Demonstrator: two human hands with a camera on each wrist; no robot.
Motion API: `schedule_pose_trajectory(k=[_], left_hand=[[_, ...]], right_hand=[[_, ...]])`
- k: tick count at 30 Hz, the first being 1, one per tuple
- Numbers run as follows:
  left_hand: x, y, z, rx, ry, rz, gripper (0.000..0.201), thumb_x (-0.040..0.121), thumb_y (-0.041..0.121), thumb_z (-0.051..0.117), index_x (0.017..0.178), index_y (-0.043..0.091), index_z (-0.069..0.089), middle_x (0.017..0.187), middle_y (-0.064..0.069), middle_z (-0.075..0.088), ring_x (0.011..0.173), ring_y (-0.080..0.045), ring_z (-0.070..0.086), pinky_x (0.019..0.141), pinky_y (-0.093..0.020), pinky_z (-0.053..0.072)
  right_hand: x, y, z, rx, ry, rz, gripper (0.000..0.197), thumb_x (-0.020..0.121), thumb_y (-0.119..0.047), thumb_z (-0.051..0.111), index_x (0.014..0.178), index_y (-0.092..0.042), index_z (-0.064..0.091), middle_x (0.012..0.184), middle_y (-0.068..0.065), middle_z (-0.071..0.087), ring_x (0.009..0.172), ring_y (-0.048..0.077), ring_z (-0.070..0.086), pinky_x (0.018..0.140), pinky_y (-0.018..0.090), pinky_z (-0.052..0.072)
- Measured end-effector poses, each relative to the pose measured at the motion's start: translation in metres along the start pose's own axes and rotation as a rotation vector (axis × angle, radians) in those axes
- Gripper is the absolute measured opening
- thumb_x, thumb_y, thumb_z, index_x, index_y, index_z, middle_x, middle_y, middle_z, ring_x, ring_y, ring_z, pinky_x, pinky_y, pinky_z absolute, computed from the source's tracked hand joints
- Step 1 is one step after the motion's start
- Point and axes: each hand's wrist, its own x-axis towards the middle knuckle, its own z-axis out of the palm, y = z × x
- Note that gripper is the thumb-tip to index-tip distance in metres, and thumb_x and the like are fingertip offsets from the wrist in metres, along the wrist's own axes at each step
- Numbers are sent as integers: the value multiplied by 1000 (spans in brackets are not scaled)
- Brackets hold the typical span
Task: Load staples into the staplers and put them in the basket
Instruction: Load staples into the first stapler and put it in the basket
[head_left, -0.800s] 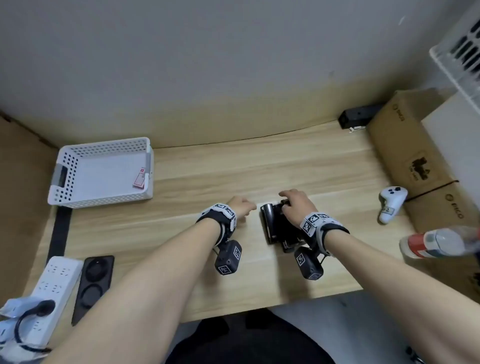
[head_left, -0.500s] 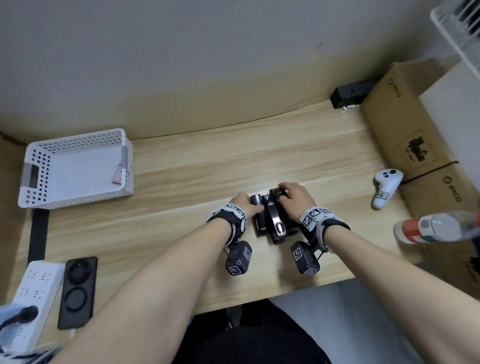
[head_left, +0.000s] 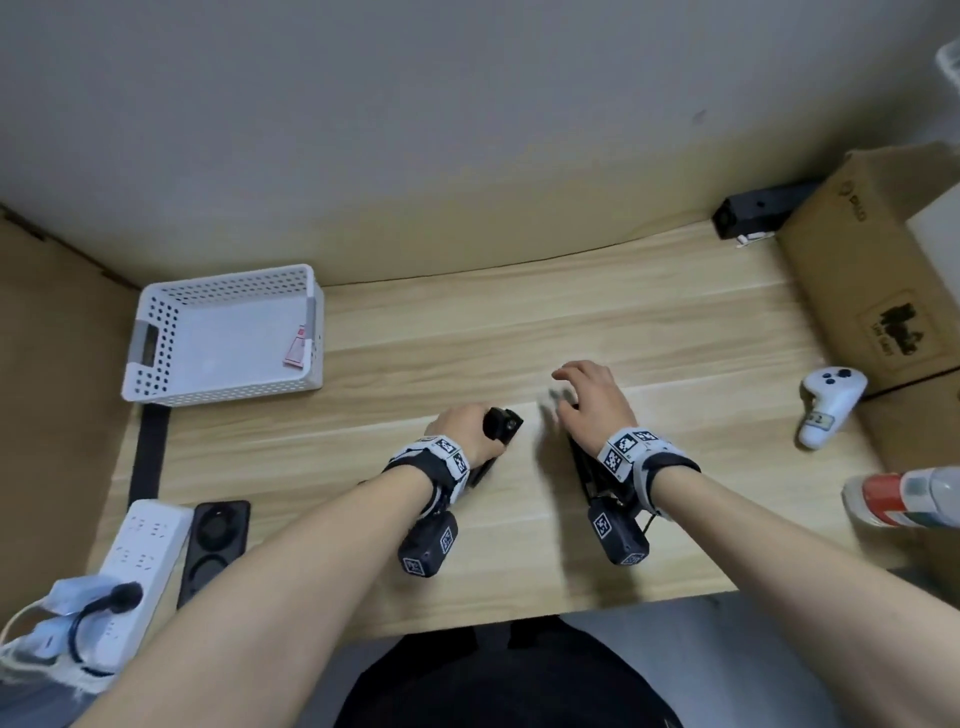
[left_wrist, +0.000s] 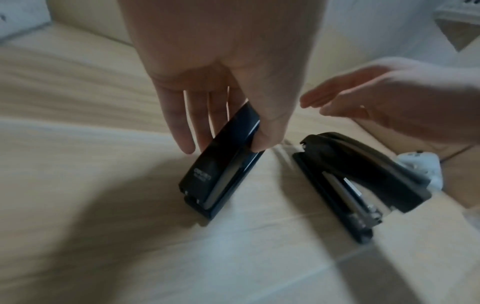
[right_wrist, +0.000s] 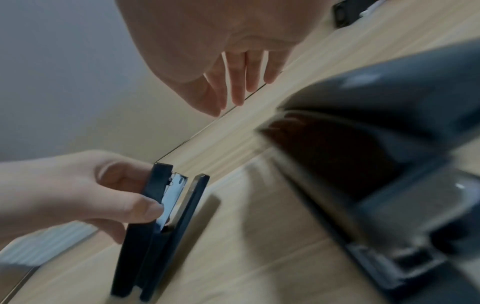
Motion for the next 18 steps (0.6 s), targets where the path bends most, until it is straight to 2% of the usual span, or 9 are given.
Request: schedule_pose_trajectory(k=[4,6,8,10,14,18], left_hand=[[-17,-50,-22,183,45,68,28,73,30,65,100,26,62,98,-2,68,93,-30,64,64,-29,41],[-23,-76,-33,230,61,109,25,77,27,64,102,24,63,98,-3,68,93,-30,64,64,-31,43],[-26,-101,-43,259,78,141,24,81,25,62,105,23,64,102,-4,68,96,-31,64,70,-34,47],[-25,-126,-49,279,93,185,22,83,21,60,105,21,65,105,-5,68,99,-32,64,74,-36,49],[-24,-169,-53,255,105,295,16,81,16,62,96,17,67,99,-8,69,96,-33,63,77,-37,48],[-31,-200,-53,77,143,430,8,78,16,65,86,17,65,90,-4,69,90,-29,62,73,-33,42]], right_hand=[[9,-52,33,-33,-201,-131,44,87,-22,57,130,-18,54,127,0,54,122,18,45,103,35,40],[12,-78,56,-31,-315,-160,47,87,-23,59,133,-20,52,121,0,55,113,18,51,95,32,43],[13,-101,82,-40,-377,-150,50,87,-24,61,135,-23,51,117,1,52,104,19,54,86,30,44],[13,-119,107,-70,-397,-135,49,87,-26,63,134,-26,51,112,3,50,98,21,55,80,31,45],[12,-143,144,-72,-355,-104,33,87,-33,64,120,-31,61,96,0,48,87,22,55,73,36,47],[9,-153,161,-78,-263,-79,26,88,-31,65,114,-34,66,89,-4,52,82,19,56,66,32,46]])
